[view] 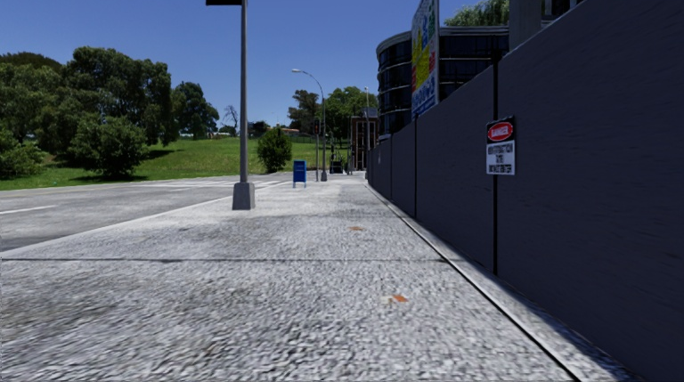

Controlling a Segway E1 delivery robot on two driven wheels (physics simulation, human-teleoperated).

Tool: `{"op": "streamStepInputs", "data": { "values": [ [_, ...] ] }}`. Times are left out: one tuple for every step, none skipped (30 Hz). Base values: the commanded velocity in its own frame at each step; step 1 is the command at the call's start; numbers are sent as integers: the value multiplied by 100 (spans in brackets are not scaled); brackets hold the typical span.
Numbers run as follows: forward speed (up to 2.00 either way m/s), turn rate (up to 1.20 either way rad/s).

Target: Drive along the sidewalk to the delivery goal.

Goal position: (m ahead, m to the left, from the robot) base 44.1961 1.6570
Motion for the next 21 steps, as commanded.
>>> {"op": "streamStepInputs", "data": {
  "values": [
    [200,0],
    [200,0],
    [200,0],
    [200,0],
    [200,0],
    [200,0],
    [200,0],
    [200,0],
    [200,0],
    [200,0],
    [200,0],
    [200,0],
    [200,0],
    [200,0],
    [200,0],
    [200,0],
    [200,0],
    [200,0],
    [200,0],
    [200,0],
    [200,0]
  ]
}}
